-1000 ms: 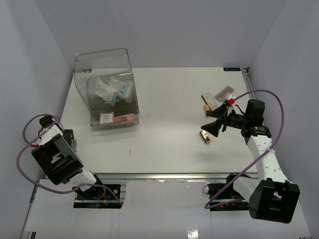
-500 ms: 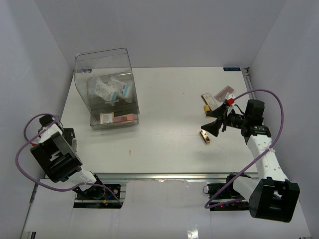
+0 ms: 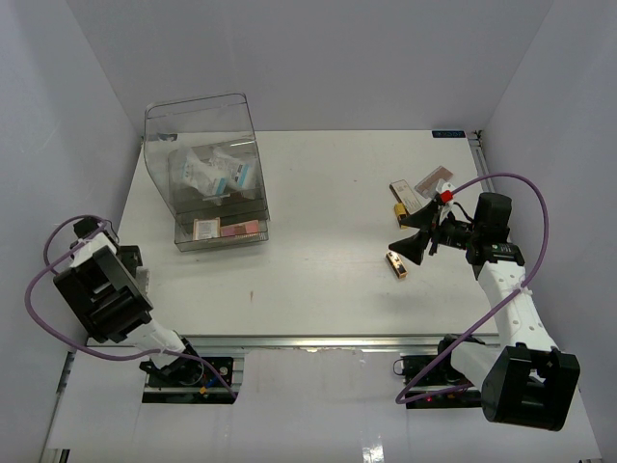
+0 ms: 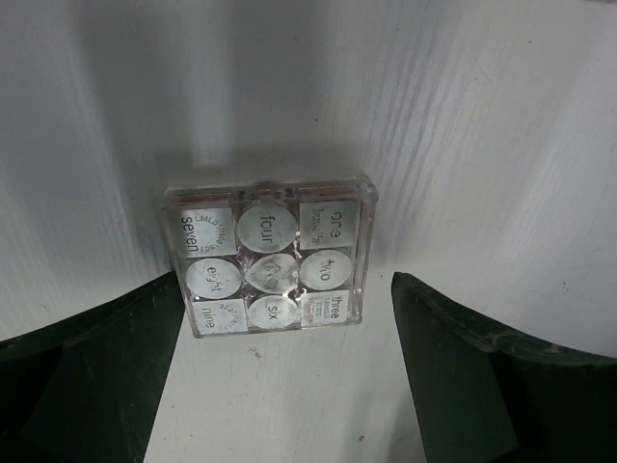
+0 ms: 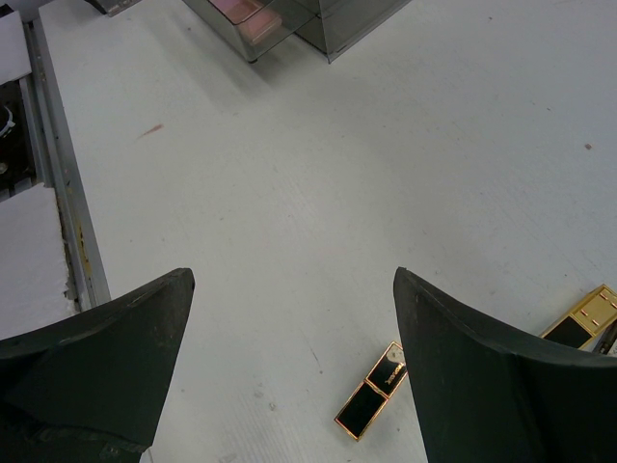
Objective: Organize the makeup
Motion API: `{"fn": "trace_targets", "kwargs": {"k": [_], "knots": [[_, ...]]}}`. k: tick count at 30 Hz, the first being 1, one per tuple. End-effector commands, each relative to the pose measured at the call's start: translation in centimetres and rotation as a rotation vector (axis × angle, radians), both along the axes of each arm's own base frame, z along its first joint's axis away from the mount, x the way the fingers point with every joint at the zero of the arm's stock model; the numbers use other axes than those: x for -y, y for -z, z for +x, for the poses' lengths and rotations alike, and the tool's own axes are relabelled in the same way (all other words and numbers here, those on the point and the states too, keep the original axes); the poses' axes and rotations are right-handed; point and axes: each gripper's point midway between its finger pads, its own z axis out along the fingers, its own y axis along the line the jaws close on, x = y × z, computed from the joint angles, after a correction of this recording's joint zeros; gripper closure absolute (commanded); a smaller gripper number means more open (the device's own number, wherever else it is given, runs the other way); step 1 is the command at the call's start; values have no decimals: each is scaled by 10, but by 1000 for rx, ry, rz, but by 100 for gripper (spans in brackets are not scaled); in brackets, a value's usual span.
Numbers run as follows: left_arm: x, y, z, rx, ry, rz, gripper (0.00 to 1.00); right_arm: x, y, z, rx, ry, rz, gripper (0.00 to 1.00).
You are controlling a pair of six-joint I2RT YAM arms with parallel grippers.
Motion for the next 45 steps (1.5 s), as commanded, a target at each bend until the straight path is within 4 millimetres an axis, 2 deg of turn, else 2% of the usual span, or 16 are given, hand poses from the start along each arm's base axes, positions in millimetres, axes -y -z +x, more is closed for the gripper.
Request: {"fn": "trace_targets", "kwargs": {"k": [1,10,14,17,21,23,27,31,35,41,45], "knots": [[-7,12,-3,-56,-30,-3,2,-1,-3,0,19,-15,2,10],[3,24,-8,-65,-2,-37,5,-1,-4,0,22,-16,3,10],[9,20,-4,-10,19,-41,15,-1,-5,0,27,-18,3,10],[13,16,-1,28,38,-46,18,-2,-5,-1,27,-18,3,10],[20,12,5,76,82,-62,38,-2,-6,-1,30,-18,4,10],[22,10,7,92,98,-67,43,-2,-6,-1,31,-19,4,10],[34,-8,16,195,153,-78,53,-2,-7,-2,34,-20,5,10],[43,-45,22,317,212,-19,59,-2,-7,-3,34,-24,7,10],[50,-80,21,392,255,58,60,-2,-8,-3,37,-22,6,10],[55,-107,14,435,289,159,62,-2,-8,-3,35,-22,7,10],[80,-130,30,524,396,151,64,-2,-8,-3,34,-23,8,10]]}}
